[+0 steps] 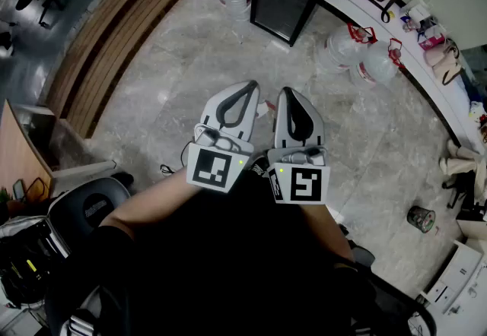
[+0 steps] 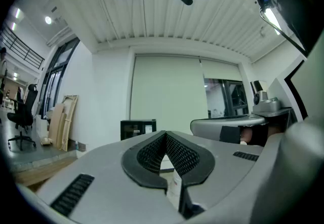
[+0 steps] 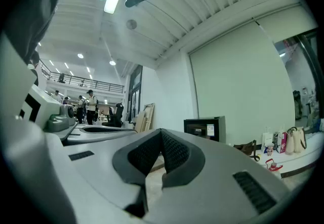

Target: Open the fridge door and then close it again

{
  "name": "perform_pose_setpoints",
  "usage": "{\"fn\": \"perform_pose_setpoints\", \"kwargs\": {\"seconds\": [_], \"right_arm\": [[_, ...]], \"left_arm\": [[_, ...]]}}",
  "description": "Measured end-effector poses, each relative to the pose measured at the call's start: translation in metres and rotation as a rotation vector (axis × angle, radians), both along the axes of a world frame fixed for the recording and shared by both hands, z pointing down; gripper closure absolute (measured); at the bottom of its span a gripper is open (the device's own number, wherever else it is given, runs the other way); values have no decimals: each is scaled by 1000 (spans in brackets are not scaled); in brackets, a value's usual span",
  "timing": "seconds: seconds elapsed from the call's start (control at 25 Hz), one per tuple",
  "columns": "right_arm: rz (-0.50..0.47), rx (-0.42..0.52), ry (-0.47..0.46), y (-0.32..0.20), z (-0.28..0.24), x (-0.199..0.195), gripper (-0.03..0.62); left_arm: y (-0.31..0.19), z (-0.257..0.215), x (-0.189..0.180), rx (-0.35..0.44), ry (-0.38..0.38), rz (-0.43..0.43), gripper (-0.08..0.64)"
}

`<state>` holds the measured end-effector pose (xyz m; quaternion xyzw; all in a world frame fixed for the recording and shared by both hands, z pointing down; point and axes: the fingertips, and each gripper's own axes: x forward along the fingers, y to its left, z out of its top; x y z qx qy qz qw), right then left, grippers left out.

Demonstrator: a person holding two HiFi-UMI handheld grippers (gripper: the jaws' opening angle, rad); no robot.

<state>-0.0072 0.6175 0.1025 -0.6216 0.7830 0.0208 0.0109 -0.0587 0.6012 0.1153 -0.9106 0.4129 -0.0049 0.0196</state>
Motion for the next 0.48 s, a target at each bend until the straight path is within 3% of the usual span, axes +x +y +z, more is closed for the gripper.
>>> {"fn": "perform_pose_setpoints", "kwargs": {"seconds": [0.48], "right_arm": [[4, -4, -5, 3, 0, 7, 577]], "left_arm": [[0, -2, 0, -16, 7, -20, 552]]}}
